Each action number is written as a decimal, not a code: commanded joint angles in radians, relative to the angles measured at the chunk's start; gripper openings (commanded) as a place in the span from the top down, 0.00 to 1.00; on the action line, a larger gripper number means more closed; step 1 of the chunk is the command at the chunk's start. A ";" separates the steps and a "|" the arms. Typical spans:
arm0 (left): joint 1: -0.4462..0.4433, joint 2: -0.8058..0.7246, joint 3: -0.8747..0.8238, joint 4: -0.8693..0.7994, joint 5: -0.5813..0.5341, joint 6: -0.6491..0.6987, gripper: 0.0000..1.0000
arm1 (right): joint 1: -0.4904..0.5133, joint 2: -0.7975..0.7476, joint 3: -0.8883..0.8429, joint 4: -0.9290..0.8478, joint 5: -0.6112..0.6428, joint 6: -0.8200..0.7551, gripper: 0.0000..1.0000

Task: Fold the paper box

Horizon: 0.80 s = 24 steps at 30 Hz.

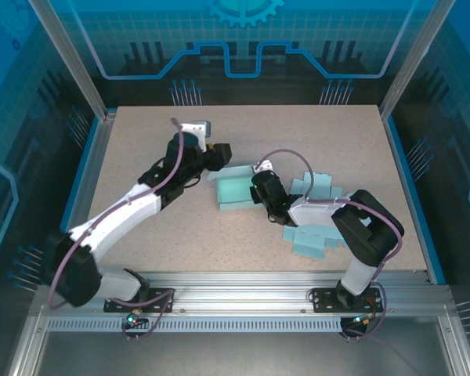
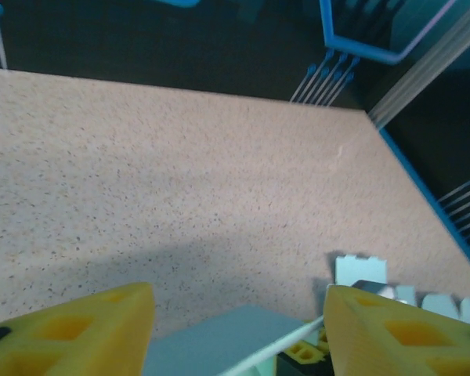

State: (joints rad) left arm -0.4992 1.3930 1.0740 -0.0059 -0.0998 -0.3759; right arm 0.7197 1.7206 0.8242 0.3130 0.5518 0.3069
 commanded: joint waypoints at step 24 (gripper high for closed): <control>0.021 0.309 -0.043 0.087 0.270 -0.173 0.72 | 0.081 -0.041 -0.007 -0.212 0.081 -0.026 0.73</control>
State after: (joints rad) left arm -0.4858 1.6787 1.0534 0.0364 0.1261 -0.5091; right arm 0.7876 1.7172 0.8143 0.1402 0.6029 0.2691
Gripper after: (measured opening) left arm 0.288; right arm 0.270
